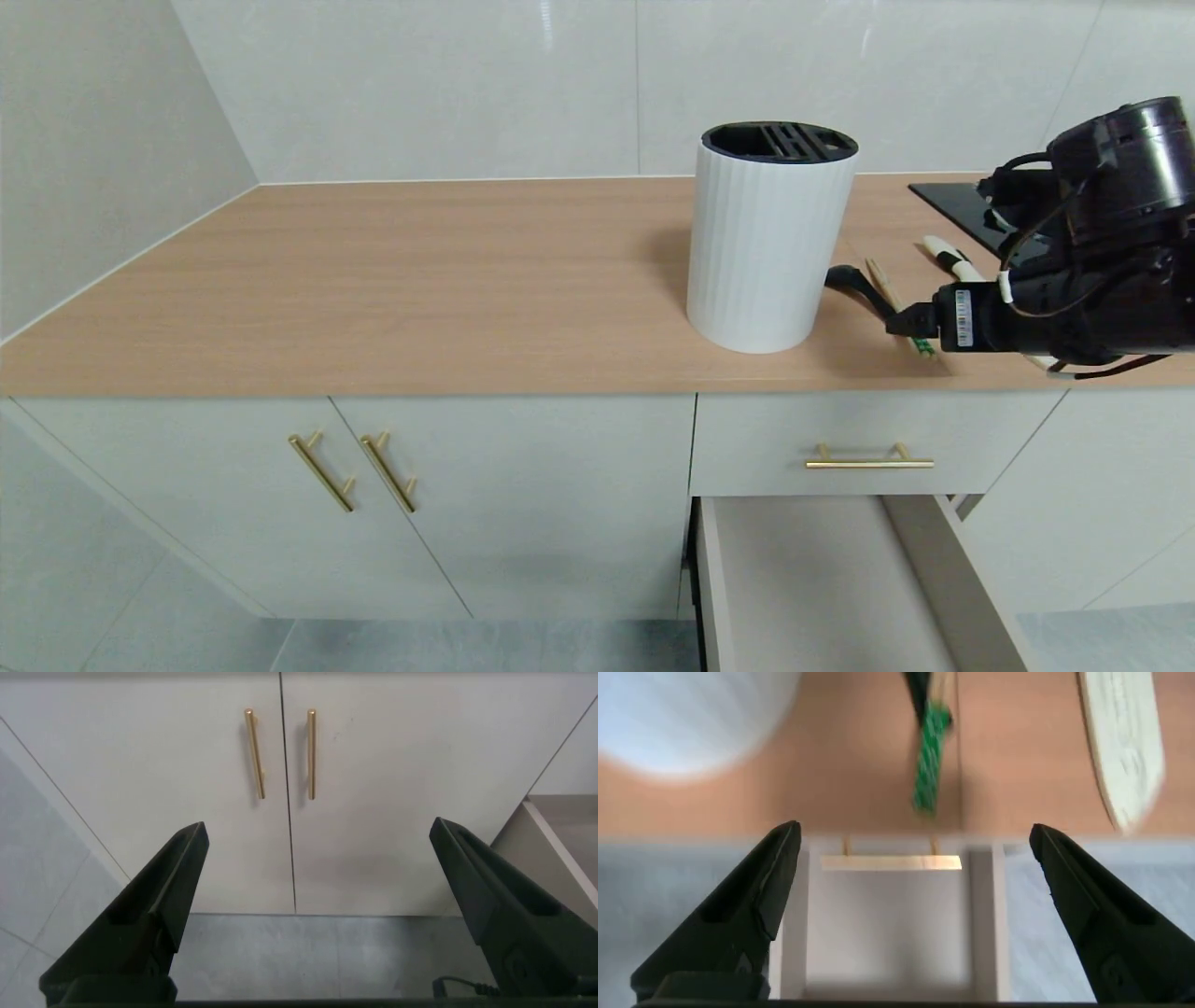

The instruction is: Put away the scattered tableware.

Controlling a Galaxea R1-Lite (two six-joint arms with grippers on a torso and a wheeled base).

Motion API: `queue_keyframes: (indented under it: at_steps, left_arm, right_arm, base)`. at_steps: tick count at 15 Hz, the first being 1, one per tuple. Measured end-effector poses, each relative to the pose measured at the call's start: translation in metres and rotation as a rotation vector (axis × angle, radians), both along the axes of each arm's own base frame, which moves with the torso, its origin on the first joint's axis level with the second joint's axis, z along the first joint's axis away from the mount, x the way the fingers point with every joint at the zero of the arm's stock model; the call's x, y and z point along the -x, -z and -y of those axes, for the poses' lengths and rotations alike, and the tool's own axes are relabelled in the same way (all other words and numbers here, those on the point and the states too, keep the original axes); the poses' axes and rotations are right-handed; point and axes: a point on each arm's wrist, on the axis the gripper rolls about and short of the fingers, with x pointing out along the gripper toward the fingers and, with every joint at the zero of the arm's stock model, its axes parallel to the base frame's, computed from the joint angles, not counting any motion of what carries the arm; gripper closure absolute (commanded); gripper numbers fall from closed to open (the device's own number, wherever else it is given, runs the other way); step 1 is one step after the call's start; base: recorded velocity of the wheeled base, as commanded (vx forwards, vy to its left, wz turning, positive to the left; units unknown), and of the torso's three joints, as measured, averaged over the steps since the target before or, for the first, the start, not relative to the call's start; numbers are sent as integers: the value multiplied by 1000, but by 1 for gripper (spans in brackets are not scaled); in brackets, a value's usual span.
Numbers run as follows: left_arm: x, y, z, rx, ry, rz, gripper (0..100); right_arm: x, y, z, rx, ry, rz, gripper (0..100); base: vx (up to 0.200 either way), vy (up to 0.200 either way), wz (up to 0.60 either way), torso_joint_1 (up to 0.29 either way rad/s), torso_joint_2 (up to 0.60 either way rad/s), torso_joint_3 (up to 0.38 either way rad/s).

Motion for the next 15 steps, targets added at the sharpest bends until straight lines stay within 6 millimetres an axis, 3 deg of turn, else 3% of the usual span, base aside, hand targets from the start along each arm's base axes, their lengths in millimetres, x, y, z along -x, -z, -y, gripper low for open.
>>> queue_keyframes:
  at_steps: [7,14,15]
  left_arm:
    - [0,0,0,0,0,0,0]
    - [0,0,0,0,0,0,0]
    - [0,0,0,0,0,0,0]
  right_arm:
    - [-38,24,-1,-11,49,22,0]
    - [-55,37,3,-5,77,7,0]
    - [-55,38,3,-4,78,4,100]
  base:
    - [0,0,0,0,0,0]
    - [0,0,0,0,0,0]
    - [0,0,0,0,0,0]
